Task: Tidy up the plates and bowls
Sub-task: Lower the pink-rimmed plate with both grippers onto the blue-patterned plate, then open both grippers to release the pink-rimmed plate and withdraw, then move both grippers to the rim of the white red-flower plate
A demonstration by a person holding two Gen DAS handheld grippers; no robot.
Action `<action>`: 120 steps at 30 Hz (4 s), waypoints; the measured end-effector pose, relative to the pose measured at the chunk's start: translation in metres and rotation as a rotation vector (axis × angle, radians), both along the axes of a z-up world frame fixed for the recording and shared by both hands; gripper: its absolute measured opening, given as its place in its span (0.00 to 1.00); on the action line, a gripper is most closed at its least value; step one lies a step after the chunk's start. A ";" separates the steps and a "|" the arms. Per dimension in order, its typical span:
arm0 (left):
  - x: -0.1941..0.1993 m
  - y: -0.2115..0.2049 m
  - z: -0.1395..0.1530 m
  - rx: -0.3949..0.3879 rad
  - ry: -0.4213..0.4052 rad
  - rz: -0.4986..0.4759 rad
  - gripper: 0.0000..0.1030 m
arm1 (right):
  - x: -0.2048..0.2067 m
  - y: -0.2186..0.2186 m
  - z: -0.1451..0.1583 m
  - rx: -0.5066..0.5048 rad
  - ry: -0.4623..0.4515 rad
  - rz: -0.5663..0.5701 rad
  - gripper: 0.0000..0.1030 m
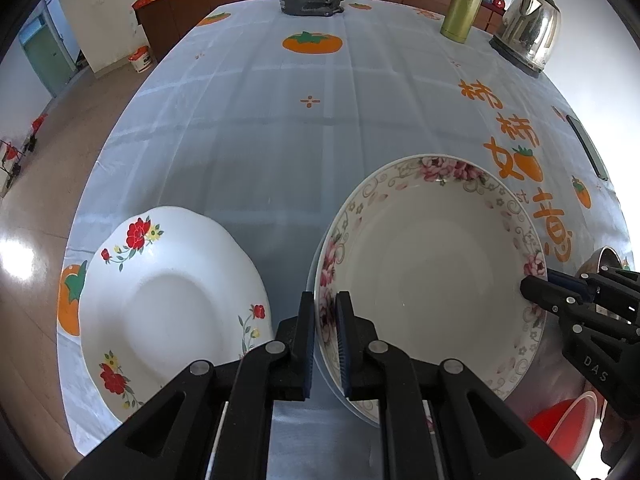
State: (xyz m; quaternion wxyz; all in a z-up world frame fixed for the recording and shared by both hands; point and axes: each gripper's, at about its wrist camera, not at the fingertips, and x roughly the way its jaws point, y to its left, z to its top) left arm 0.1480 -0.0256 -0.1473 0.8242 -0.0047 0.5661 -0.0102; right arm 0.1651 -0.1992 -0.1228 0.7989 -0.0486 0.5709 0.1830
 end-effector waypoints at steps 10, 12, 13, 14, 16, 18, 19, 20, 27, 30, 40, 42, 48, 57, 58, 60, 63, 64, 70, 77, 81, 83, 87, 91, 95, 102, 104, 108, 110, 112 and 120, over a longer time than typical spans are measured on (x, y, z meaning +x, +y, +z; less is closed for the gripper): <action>-0.002 0.000 -0.001 0.006 -0.012 -0.001 0.11 | 0.000 0.000 -0.001 -0.004 -0.001 0.002 0.13; -0.002 0.000 -0.001 0.006 -0.012 -0.002 0.11 | 0.000 0.000 -0.001 -0.005 -0.001 0.002 0.13; -0.002 0.000 -0.001 0.007 -0.012 -0.002 0.11 | 0.000 0.000 -0.001 -0.006 -0.002 0.003 0.13; -0.002 -0.001 0.000 0.010 -0.013 -0.003 0.11 | 0.000 0.000 -0.001 -0.008 -0.003 0.004 0.13; -0.003 -0.001 0.000 0.018 -0.016 -0.006 0.11 | -0.001 0.001 -0.001 -0.018 -0.007 0.009 0.13; -0.003 -0.002 0.000 0.018 -0.016 -0.006 0.11 | -0.001 0.002 -0.001 -0.020 -0.008 0.010 0.13; -0.003 -0.002 0.000 0.017 -0.015 -0.006 0.11 | -0.001 0.002 -0.001 -0.019 -0.008 0.010 0.13; -0.003 -0.002 0.000 0.016 -0.015 -0.006 0.11 | -0.001 0.002 0.000 -0.020 -0.008 0.010 0.13; -0.006 -0.004 -0.001 0.046 -0.029 -0.017 0.11 | -0.002 0.004 0.001 -0.030 -0.013 0.017 0.14; -0.006 -0.004 -0.003 0.061 -0.027 -0.015 0.11 | -0.002 0.005 0.001 -0.043 -0.017 0.024 0.14; -0.008 -0.006 -0.003 0.086 -0.048 -0.031 0.11 | -0.003 0.006 0.003 -0.056 -0.027 0.030 0.14; -0.008 -0.006 -0.003 0.086 -0.049 -0.030 0.11 | -0.003 0.006 0.003 -0.059 -0.030 0.033 0.14; -0.009 -0.006 -0.002 0.084 -0.049 -0.024 0.11 | -0.003 0.006 0.002 -0.061 -0.035 0.034 0.14; -0.008 -0.006 -0.002 0.084 -0.048 -0.019 0.11 | -0.005 0.007 0.001 -0.073 -0.043 0.037 0.16; -0.008 -0.006 -0.002 0.083 -0.047 -0.017 0.11 | -0.005 0.007 0.001 -0.073 -0.044 0.036 0.16; -0.009 -0.005 -0.002 0.083 -0.046 -0.014 0.11 | -0.006 0.007 -0.001 -0.068 -0.034 0.039 0.20; -0.008 -0.005 -0.002 0.078 -0.042 -0.010 0.12 | -0.007 0.009 -0.003 -0.073 -0.028 0.047 0.22; -0.008 -0.004 -0.002 0.075 -0.041 -0.008 0.12 | -0.007 0.009 -0.003 -0.075 -0.027 0.045 0.23; -0.009 -0.005 -0.005 0.055 -0.020 -0.015 0.31 | -0.007 0.010 -0.004 -0.079 -0.027 0.048 0.24; -0.013 -0.004 -0.011 0.031 0.010 -0.006 0.44 | -0.009 0.012 -0.007 -0.076 -0.022 0.058 0.32; -0.014 -0.003 -0.009 0.027 0.008 -0.005 0.44 | -0.011 0.014 -0.010 -0.095 -0.016 0.064 0.48; -0.014 -0.002 -0.008 0.026 0.007 -0.003 0.44 | -0.012 0.013 -0.010 -0.098 -0.016 0.061 0.50; -0.013 0.000 -0.006 0.005 0.012 0.008 0.45 | -0.013 0.012 -0.009 -0.119 -0.025 0.054 0.60; -0.014 0.002 0.003 -0.009 -0.001 0.027 0.62 | -0.013 0.010 -0.006 -0.129 -0.033 0.044 0.63; -0.015 0.006 0.012 -0.041 -0.026 0.042 0.64 | -0.015 0.009 0.001 -0.124 -0.048 0.034 0.67; -0.016 0.014 0.024 -0.025 -0.065 0.060 0.64 | -0.013 0.008 0.002 -0.122 -0.047 0.025 0.74; -0.020 0.022 0.031 -0.022 -0.081 0.074 0.64 | -0.014 0.008 0.004 -0.123 -0.055 0.025 0.74; -0.030 0.048 0.043 0.003 -0.115 0.135 0.64 | -0.016 0.007 0.021 -0.125 -0.112 0.016 0.74; -0.036 0.066 0.046 0.021 -0.126 0.176 0.64 | -0.017 0.007 0.030 -0.118 -0.138 0.012 0.73; -0.040 0.081 0.047 0.042 -0.124 0.219 0.64 | -0.017 0.008 0.038 -0.098 -0.157 0.010 0.71; -0.057 0.134 0.031 0.066 -0.071 0.353 0.64 | -0.012 0.036 0.044 -0.015 -0.143 0.073 0.39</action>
